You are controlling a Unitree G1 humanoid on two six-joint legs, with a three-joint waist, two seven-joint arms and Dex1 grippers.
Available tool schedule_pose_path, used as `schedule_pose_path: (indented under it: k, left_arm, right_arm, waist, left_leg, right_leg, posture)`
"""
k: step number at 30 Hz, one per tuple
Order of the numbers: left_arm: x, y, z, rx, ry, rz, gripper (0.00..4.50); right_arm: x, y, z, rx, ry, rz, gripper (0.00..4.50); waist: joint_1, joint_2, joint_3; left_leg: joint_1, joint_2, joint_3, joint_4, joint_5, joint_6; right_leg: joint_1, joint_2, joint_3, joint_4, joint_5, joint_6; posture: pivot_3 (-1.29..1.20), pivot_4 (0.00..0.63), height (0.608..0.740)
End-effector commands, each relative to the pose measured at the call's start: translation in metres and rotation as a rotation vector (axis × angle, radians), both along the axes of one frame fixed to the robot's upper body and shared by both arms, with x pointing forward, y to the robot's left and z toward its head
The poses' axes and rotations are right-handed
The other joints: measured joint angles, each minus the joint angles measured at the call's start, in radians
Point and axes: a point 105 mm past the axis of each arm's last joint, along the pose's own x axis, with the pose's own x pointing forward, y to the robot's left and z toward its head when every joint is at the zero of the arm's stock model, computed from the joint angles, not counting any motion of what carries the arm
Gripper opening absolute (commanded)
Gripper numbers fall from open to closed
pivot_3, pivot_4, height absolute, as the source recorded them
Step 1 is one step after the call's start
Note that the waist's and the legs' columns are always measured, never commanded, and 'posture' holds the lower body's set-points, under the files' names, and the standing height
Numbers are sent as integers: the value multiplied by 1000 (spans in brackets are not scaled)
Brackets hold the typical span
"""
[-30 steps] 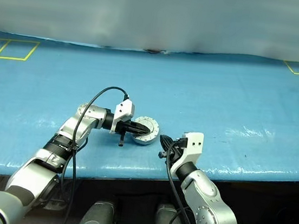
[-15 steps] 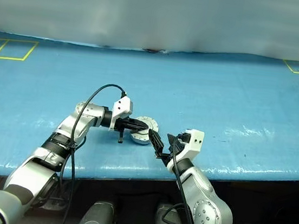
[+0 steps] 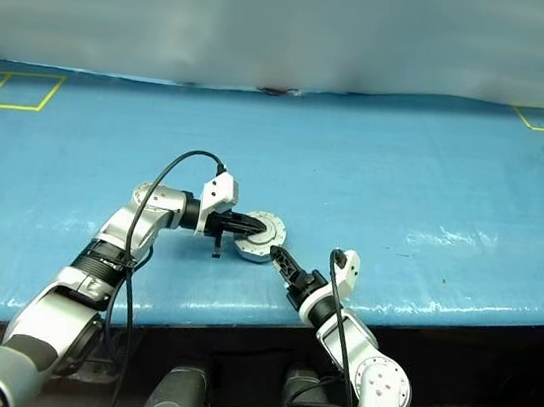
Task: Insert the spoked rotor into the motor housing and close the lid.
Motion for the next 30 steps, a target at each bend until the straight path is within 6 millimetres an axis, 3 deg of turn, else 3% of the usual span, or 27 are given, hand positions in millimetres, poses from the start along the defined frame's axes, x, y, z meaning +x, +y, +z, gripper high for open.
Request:
schedule_pose_path:
  k: [1, 11, 20, 30]
  left_arm:
    - [-3, 14, -16, 45, 58, 46, 0]
    - [-5, 16, -16, 46, 66, 57, 0]
    - [-5, 20, -15, 47, 64, 68, 0]
    - [-8, 22, -16, 50, 70, 70, 0]
  right_arm:
    - [20, 20, 36, 261, -43, -53, 4490]
    - [29, 36, 29, 330, 63, -63, 4490]
    - [27, 62, 31, 361, 103, 19, 4490]
    - [34, 53, 25, 426, 105, -31, 4490]
  waist:
    - [0, 0, 0]
    - [-4, 0, 0]
    - [-6, 0, 0]
    - [-7, 0, 0]
  left_leg:
    - [0, 0, 0, -1, 0, 0]
    - [0, 1, 0, -3, 0, 0]
    - [0, 1, 0, -4, 0, 1]
    - [0, 2, 0, -4, 0, 1]
  right_leg:
    - [0, 0, 0, 0, 0, 0]
    - [-1, 2, 0, 0, -1, -2]
    - [-2, 2, 0, 0, -2, -3]
    - [-2, 2, 0, 0, -2, -3]
  posture:
    - [0, 150, 740]
    - [0, 150, 740]
    - [0, 150, 740]
    - [0, 150, 740]
